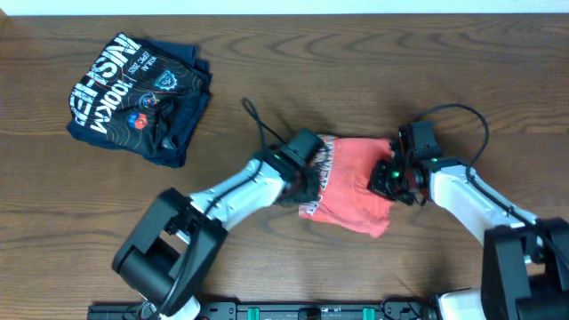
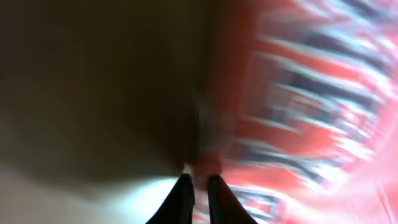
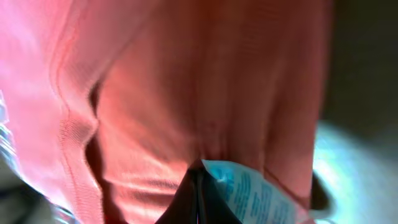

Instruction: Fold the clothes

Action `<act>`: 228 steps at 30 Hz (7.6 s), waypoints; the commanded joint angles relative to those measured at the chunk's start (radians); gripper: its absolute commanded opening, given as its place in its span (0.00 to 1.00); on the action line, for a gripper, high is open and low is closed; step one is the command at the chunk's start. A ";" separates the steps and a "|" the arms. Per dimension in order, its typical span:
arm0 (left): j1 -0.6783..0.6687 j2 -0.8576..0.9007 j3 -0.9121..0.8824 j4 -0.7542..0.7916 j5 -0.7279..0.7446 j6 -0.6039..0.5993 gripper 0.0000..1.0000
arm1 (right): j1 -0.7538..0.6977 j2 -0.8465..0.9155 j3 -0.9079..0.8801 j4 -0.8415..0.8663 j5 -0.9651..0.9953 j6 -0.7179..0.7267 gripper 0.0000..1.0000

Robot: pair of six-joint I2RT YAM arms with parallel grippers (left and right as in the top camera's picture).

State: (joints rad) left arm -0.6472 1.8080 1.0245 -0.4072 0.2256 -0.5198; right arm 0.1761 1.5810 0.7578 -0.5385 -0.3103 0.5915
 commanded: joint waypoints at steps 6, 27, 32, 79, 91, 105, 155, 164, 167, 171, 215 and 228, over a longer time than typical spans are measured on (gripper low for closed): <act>0.225 -0.007 0.050 -0.002 0.043 0.134 0.17 | 0.021 -0.214 -0.039 -0.174 0.128 0.025 0.05; -0.056 -0.038 0.020 0.029 0.245 0.146 0.19 | -0.060 -0.124 -0.039 0.184 0.236 -0.200 0.04; -0.082 0.058 0.020 0.006 0.261 0.057 0.19 | -0.113 -0.035 -0.039 0.061 0.238 -0.078 0.01; -0.089 -0.085 -0.054 0.002 0.200 -0.095 0.29 | -0.100 0.044 -0.039 0.151 0.045 -0.145 0.01; 0.059 -0.080 -0.093 0.171 -0.032 0.038 0.29 | -0.095 -0.137 -0.039 -0.158 0.142 -0.049 0.01; 0.169 -0.166 0.000 0.093 0.449 0.211 0.35 | -0.078 -0.364 -0.039 -0.043 0.106 -0.290 0.10; 0.162 -0.067 -0.022 -0.086 0.396 0.235 0.40 | 0.006 0.080 -0.067 0.058 0.105 -0.187 0.01; 0.044 -0.069 -0.022 -0.138 0.399 0.276 0.40 | -0.025 -0.066 -0.064 0.095 -0.110 -0.383 0.06; 0.001 -0.082 -0.021 -0.121 0.399 0.276 0.40 | -0.047 -0.158 -0.064 0.055 -0.093 -0.383 0.16; -0.057 -0.130 -0.021 -0.100 0.399 0.277 0.41 | -0.079 -0.214 -0.064 0.062 -0.087 -0.370 0.33; -0.270 -0.027 -0.022 0.084 0.240 -0.152 0.55 | -0.085 0.053 -0.065 0.299 -0.217 -0.176 0.28; -0.266 0.013 -0.022 0.154 0.325 -0.182 0.06 | -0.086 0.053 -0.065 0.278 -0.198 -0.177 0.11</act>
State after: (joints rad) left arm -0.9180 1.8122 1.0054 -0.2531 0.5293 -0.6971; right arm 0.0944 1.6245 0.6922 -0.2604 -0.5079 0.4122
